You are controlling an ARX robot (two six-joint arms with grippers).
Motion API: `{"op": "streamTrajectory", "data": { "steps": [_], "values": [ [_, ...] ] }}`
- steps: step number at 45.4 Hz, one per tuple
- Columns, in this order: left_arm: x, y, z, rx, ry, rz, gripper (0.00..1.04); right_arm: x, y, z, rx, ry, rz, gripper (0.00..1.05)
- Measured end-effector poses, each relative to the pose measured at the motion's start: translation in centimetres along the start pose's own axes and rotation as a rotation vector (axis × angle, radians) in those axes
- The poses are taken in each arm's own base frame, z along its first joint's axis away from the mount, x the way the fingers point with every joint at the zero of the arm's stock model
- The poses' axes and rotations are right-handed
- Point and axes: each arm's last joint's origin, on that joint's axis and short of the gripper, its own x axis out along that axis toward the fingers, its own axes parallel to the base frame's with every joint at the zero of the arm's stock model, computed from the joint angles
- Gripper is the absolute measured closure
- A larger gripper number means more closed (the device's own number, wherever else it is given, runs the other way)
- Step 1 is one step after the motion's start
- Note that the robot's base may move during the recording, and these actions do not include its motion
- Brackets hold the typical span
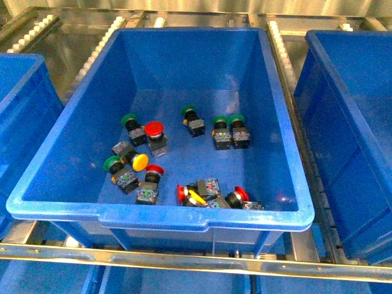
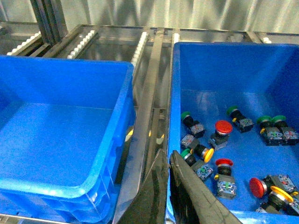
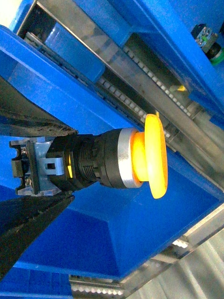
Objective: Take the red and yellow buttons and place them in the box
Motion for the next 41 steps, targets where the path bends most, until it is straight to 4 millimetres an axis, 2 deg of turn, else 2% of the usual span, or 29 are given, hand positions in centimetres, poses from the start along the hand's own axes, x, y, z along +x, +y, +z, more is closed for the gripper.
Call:
{"op": "streamTrajectory", "data": {
  "steps": [7,17,41],
  "values": [
    [-0.8,0.7,0.3,-0.002,-0.010,0.007,1.03,0.0,-0.1,0.1,0.022,-0.028,0.019,0.78],
    [-1.8,2.0,0.7,-0.001,-0.025,0.009,1.03,0.2,-1.0,-0.8,0.046,-0.013,0.012,0.79],
    [-3.6,2.1,0.9,-0.001,-0.032,0.001,1.03,1.1,-1.1,-1.2,0.054,0.001,0.014,0.79]
  ]
}}
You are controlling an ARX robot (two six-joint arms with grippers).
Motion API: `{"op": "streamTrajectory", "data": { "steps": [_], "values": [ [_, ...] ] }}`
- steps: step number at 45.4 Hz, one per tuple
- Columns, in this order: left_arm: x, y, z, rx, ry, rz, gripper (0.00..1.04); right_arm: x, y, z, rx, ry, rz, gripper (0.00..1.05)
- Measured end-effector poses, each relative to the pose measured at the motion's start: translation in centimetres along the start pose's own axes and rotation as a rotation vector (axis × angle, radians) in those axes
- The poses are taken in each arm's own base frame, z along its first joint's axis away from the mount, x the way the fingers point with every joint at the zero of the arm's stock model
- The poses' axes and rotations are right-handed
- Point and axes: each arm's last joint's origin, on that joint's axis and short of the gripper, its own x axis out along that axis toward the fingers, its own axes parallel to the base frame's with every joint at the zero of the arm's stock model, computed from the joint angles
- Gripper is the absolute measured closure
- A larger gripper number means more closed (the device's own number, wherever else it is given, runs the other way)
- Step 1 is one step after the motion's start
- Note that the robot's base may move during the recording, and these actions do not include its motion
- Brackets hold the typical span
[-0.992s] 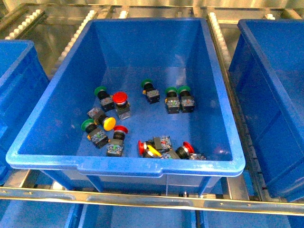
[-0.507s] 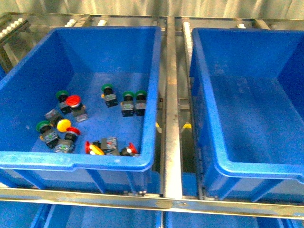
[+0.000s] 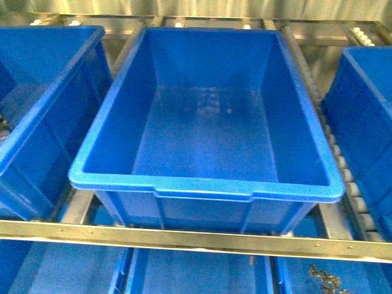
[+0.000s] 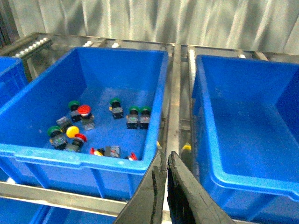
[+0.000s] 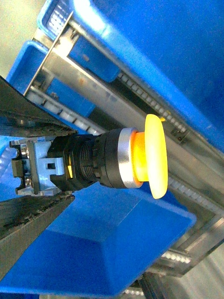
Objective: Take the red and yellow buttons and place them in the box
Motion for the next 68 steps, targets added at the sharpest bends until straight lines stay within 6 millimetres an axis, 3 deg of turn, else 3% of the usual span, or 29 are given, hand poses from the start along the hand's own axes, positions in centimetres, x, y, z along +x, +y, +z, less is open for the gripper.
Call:
{"op": "streamTrajectory", "data": {
  "steps": [5,20,36,49,61,68],
  "values": [
    [-0.1,0.0,0.0,0.000,-0.005,0.000,0.95,0.1,0.0,0.2,-0.003,-0.007,0.002,0.79],
    [-0.2,0.0,0.0,0.002,-0.006,0.001,0.45,0.6,0.5,0.5,-0.008,-0.015,0.017,0.79],
    [-1.2,0.0,-0.5,0.006,0.034,0.001,1.02,1.1,0.6,0.7,-0.011,-0.010,0.026,0.79],
    [-1.6,0.0,-0.4,0.005,0.015,0.001,1.02,1.6,0.6,0.6,-0.003,0.005,0.026,0.79],
    [-1.6,0.0,-0.4,0.006,0.015,0.004,0.45,1.9,0.6,1.1,0.016,-0.023,0.039,0.79],
    [-1.6,0.0,-0.4,0.006,0.015,0.000,0.11,3.5,0.4,0.2,0.053,0.034,0.011,0.79]
  ]
}}
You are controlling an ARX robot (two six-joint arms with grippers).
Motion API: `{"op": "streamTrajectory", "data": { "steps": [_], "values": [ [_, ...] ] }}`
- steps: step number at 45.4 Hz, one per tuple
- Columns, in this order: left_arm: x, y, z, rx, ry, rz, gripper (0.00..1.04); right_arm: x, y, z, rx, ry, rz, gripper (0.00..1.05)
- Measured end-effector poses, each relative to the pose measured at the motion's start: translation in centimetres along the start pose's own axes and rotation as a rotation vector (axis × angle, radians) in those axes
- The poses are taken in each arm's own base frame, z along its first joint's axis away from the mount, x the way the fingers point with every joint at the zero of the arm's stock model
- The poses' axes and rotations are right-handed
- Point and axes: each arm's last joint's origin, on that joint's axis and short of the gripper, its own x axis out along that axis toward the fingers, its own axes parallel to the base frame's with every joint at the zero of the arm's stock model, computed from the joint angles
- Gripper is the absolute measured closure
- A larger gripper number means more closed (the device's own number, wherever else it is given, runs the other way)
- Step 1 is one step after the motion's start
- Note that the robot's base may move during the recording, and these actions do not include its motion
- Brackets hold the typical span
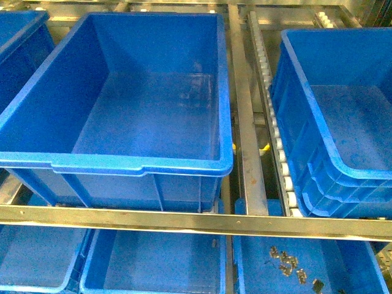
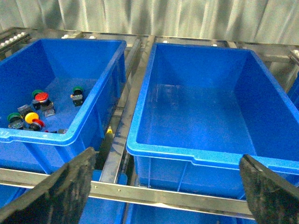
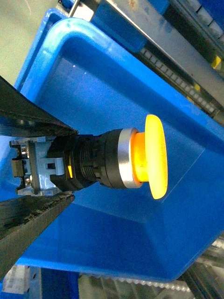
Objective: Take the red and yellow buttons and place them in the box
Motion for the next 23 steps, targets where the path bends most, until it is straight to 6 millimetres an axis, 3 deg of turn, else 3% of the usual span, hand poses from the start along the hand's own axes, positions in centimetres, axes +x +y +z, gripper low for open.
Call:
{"op": "streamTrajectory", "data": {
  "steps": [2,7,13,23],
  "values": [
    [0.0,0.0,0.0,0.001,0.000,0.001,0.06,0.5,-0.1,0.2,0.010,-0.005,0.001,0.79],
    [0.0,0.0,0.0,0.000,0.000,0.002,0.08,2.5,-0.7,1.0,0.070,-0.017,-0.001,0.79],
    [0.0,0.0,0.0,0.000,0.000,0.002,0.08,7.3,-2.4,1.7,0.219,0.027,-0.036,0.79],
    [0.0,0.0,0.0,0.000,0.000,0.002,0.08,15.3,-4.4,1.0,0.464,0.144,-0.094,0.79]
  ]
}}
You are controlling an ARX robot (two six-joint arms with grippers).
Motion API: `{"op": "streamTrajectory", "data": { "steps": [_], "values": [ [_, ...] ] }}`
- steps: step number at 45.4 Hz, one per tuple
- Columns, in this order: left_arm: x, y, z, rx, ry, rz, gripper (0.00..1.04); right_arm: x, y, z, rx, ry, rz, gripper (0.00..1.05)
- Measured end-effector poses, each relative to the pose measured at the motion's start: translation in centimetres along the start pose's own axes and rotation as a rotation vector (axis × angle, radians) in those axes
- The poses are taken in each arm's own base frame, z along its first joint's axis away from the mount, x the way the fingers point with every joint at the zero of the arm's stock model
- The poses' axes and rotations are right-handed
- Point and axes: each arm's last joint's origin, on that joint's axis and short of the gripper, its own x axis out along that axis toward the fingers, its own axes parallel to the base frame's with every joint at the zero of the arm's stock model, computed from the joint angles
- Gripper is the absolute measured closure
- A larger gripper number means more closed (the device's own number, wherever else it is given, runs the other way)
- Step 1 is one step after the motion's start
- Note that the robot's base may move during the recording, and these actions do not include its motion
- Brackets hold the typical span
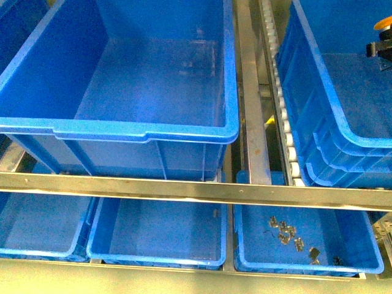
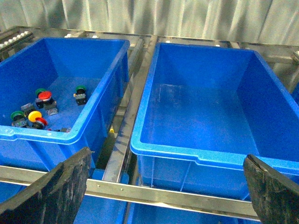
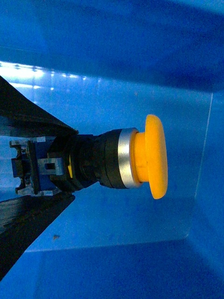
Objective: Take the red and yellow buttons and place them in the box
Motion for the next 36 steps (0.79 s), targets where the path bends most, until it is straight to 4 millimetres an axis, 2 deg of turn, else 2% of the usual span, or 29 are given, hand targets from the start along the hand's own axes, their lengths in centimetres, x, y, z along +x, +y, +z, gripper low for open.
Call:
{"op": "streamTrajectory", "data": {
  "steps": [9,16,26,36],
  "values": [
    [0.0,0.0,0.0,0.000,0.000,0.000,0.08,7.0,-0.7,1.8,0.169,0.062,-0.061,0.79],
    [0.0,0.0,0.0,0.000,0.000,0.000,0.08,10.7,-0.9,3.1,0.195,0.065,-0.116,0.79],
    [0.0,0.0,0.0,0.000,0.000,0.000,0.08,13.6,-1.3,4.7,0.208,0.060,-0.160,0.79],
    [0.0,0.0,0.0,0.000,0.000,0.000,0.08,15.1,-1.6,5.8,0.198,0.047,-0.185,0.79]
  ]
}}
